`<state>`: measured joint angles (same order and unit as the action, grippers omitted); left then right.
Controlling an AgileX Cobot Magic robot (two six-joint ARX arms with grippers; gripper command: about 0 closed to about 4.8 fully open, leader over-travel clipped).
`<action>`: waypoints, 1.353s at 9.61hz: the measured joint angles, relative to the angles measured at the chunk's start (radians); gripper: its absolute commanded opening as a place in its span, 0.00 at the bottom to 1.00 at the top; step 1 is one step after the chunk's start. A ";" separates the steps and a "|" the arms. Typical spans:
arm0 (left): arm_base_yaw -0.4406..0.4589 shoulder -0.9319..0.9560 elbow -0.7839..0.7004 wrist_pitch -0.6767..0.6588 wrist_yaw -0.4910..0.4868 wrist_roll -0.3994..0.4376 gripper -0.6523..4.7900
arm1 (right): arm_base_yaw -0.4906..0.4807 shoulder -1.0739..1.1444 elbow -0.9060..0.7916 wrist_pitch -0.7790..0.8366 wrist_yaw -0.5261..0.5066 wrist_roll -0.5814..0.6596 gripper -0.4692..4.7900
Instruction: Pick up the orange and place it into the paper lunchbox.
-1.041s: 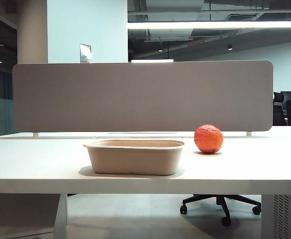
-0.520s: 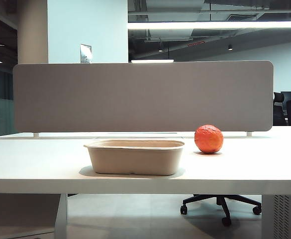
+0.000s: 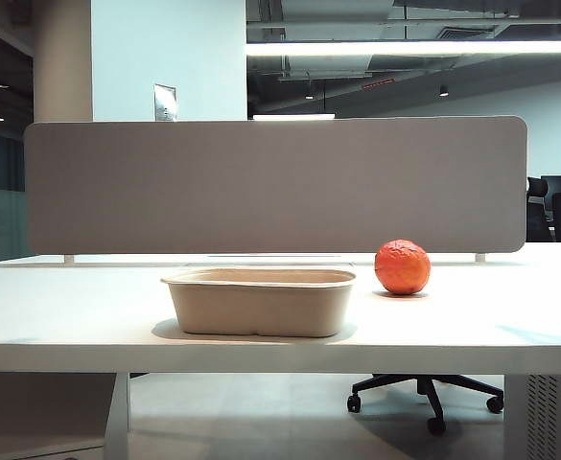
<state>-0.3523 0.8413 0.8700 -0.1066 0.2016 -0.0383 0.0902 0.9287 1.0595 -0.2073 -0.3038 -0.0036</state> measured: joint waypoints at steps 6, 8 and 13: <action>-0.248 0.134 0.004 -0.100 0.009 0.001 0.11 | 0.077 0.084 0.000 0.060 -0.014 0.000 0.08; -0.311 0.200 -0.003 -0.146 -0.003 0.026 0.11 | 0.083 0.093 0.000 0.098 -0.011 0.000 0.08; -0.325 0.251 -0.349 0.170 -0.004 0.031 0.11 | 0.082 0.106 0.004 -0.158 -0.058 0.000 0.08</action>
<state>-0.6769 1.0920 0.5209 0.0635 0.1978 -0.0071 0.1722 1.0351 1.0637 -0.3649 -0.3614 -0.0036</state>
